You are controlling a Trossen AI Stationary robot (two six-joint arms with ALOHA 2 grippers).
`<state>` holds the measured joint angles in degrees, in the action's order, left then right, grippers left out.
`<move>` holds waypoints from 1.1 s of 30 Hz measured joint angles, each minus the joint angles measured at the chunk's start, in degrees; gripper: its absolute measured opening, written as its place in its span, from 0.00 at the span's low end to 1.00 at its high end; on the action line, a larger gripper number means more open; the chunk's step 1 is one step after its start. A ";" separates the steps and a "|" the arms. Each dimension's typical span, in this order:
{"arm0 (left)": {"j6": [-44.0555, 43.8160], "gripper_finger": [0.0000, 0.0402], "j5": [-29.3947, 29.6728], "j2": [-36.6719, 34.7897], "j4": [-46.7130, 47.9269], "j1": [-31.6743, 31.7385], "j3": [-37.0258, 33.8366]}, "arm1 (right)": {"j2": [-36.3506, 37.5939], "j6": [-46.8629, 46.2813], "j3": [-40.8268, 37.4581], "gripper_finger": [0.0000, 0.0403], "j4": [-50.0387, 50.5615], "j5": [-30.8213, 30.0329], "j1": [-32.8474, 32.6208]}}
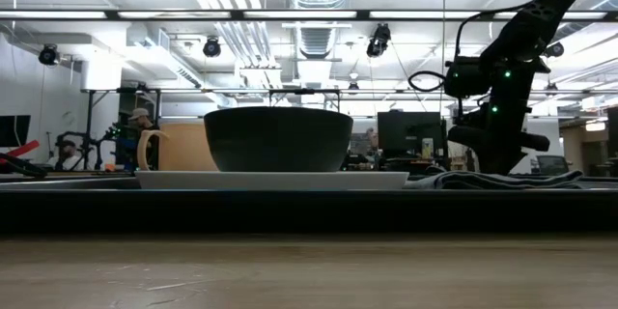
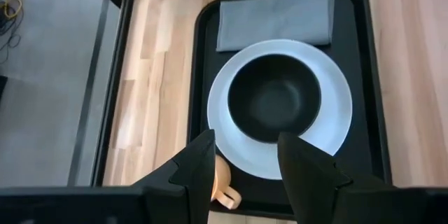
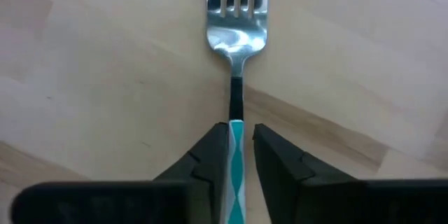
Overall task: Set up tray
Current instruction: Put the blue fork on top of the gray table napkin
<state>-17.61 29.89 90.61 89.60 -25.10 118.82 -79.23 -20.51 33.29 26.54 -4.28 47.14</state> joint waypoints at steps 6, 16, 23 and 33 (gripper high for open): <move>-0.03 0.34 0.00 0.00 -0.02 0.00 -2.66 | 0.03 0.64 0.01 0.04 -0.09 0.27 -0.01; -0.31 0.34 0.00 0.00 -0.13 0.00 -3.96 | 0.65 -1.33 0.14 0.03 3.48 3.73 -0.73; -0.76 0.34 0.20 0.00 -1.05 0.00 -3.65 | 10.05 -9.02 0.24 0.01 11.45 4.31 -7.54; -1.73 0.34 0.22 0.00 -0.98 -0.12 -3.81 | 26.77 -24.44 1.21 0.02 16.11 -0.65 -22.59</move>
<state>-19.34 30.11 90.61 88.63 -25.22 115.00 -52.45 -44.95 34.50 42.65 -4.93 24.56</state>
